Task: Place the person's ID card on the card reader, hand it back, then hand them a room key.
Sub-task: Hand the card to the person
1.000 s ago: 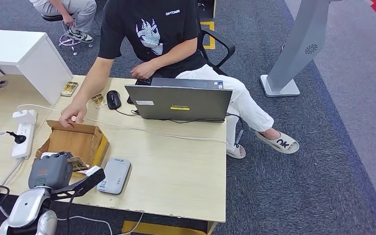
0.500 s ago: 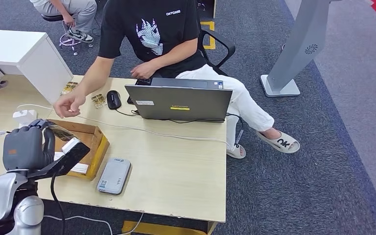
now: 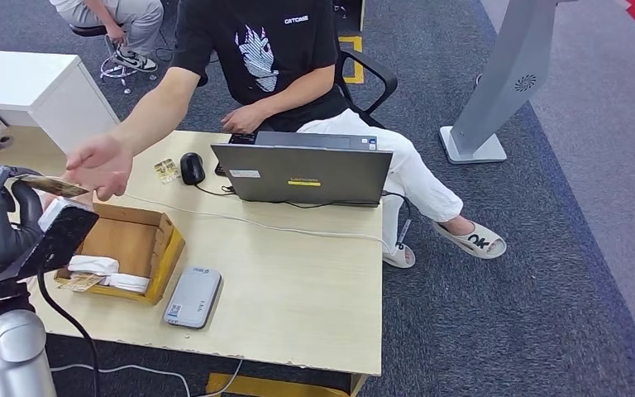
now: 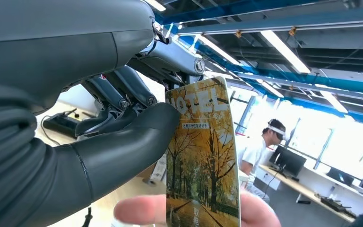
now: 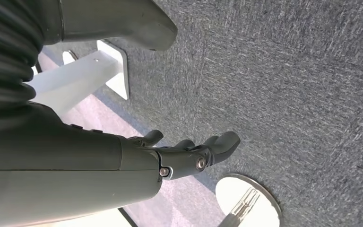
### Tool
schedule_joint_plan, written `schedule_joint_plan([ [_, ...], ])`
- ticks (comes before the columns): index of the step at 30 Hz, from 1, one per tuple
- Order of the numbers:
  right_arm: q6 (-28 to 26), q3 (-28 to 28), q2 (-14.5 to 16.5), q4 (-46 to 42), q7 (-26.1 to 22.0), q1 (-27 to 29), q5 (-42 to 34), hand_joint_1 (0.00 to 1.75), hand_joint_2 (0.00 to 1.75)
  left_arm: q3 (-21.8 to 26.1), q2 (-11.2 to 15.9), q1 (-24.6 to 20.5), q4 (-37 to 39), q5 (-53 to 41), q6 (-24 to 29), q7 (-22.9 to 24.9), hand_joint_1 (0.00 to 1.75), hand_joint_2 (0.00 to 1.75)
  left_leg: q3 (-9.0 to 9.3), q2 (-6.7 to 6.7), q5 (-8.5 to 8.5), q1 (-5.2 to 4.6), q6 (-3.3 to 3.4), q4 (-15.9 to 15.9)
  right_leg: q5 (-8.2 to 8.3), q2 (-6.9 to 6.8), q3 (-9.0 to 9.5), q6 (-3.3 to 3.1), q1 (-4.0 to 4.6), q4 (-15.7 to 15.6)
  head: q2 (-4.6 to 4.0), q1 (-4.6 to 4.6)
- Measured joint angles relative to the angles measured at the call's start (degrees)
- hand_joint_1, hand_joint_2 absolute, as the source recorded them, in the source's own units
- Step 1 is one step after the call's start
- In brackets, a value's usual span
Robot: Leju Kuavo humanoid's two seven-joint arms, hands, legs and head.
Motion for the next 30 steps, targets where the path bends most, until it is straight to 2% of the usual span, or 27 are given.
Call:
schedule_joint_plan([
  [5, 0.1, 0.0, 0.0, -0.2, 0.0, 0.0, 0.0, 0.00, 1.75, 1.8, -1.3, -1.7, 0.0, 0.8, -0.6, 0.1, 1.75, 1.75, 0.00, 0.00, 0.00, 0.00, 0.00, 0.0, 0.00, 0.00, -0.01, 0.00, 0.00, 0.0, 0.00, -0.01],
  [9, 0.1, 0.0, 0.0, -0.3, 0.0, 0.0, 0.0, 0.00, 1.75, 2.4, -2.0, -2.0, 0.0, 0.8, -0.5, 0.4, 0.00, 1.75, -0.01, 0.00, 0.00, 0.00, 0.00, 0.0, 0.00, 0.01, -0.02, 0.00, 0.00, 0.0, 0.00, 0.00],
  [21, 0.1, 0.0, 0.1, -0.3, 0.0, 0.0, 0.0, 0.00, 1.75, 4.8, -5.1, -2.4, -0.2, 3.5, 0.9, 0.0, 0.00, 1.75, -0.02, 0.00, 0.00, 0.00, 0.00, 0.0, 0.00, 0.00, -0.02, 0.00, 0.00, 0.0, 0.00, 0.00],
  [30, 0.0, -0.1, 0.1, -0.3, 0.3, 0.0, -0.1, 0.00, 1.75, 6.6, -8.0, 0.0, -2.4, 11.1, 0.3, -4.0, 0.00, 1.75, -0.06, 0.00, -0.01, 0.00, 0.00, 0.0, -0.01, 0.00, -0.02, 0.00, 0.00, 0.0, 0.00, 0.01],
])
